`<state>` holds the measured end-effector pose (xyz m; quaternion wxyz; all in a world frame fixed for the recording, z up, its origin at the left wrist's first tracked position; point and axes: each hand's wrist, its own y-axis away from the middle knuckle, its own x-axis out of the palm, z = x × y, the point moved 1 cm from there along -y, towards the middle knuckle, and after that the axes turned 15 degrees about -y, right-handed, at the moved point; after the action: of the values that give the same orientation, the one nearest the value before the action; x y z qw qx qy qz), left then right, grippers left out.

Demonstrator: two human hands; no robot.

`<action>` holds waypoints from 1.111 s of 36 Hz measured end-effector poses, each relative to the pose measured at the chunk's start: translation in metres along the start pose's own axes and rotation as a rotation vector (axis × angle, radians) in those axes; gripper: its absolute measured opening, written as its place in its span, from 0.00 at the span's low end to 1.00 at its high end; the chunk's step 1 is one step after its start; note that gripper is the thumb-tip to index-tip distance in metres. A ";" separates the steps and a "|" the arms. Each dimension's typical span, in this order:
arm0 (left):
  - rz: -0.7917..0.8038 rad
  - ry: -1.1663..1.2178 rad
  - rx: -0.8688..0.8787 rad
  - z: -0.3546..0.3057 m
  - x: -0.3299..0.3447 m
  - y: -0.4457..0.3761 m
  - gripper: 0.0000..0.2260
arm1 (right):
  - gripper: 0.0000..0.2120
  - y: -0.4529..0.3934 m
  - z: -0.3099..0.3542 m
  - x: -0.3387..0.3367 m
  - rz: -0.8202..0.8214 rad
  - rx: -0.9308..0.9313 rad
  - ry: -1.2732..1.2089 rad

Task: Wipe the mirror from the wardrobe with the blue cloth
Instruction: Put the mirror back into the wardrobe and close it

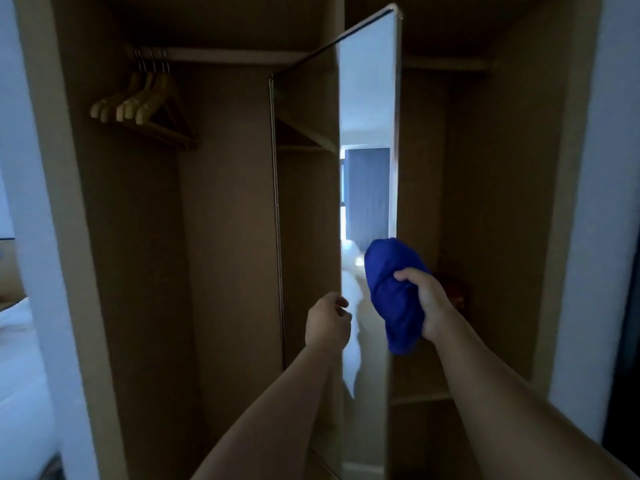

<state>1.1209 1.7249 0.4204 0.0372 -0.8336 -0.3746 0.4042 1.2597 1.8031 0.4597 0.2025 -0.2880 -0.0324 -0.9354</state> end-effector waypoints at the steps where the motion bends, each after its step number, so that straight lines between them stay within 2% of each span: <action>1: 0.009 -0.002 0.003 -0.001 0.002 0.003 0.07 | 0.12 0.003 -0.001 0.000 0.012 0.015 -0.004; 5: 0.062 -0.002 0.006 -0.004 0.009 0.015 0.06 | 0.09 0.013 -0.004 0.001 0.078 0.109 -0.042; 10: 0.028 -0.030 -0.025 0.006 0.011 0.022 0.09 | 0.08 0.020 -0.013 0.008 0.167 0.200 -0.055; 14: -0.039 -0.119 0.002 0.014 0.008 0.027 0.07 | 0.12 0.022 -0.029 0.016 0.194 0.248 0.014; 17: -0.113 -0.145 -0.035 0.024 0.003 0.027 0.06 | 0.15 0.021 -0.042 0.017 0.184 0.285 0.124; 19: -0.100 -0.209 -0.070 0.032 -0.001 0.026 0.07 | 0.15 0.021 -0.050 0.016 0.184 0.301 0.196; 25: -0.004 -0.261 -0.074 0.043 0.003 0.025 0.06 | 0.16 0.013 -0.060 0.004 0.170 0.284 0.286; 30: -0.016 -0.263 -0.114 0.042 0.006 0.023 0.05 | 0.15 0.015 -0.062 0.001 0.224 0.315 0.319; 36: 0.013 -0.262 -0.206 0.051 0.011 0.020 0.04 | 0.15 0.014 -0.073 0.005 0.247 0.201 0.443; 40: -0.003 -0.100 -0.329 0.053 0.018 0.014 0.04 | 0.16 0.010 -0.084 0.008 0.228 0.083 0.535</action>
<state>1.0992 1.7137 0.3684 -0.1179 -0.8066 -0.4384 0.3784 1.2138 1.7760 0.3933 0.3194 -0.0243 0.0165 -0.9472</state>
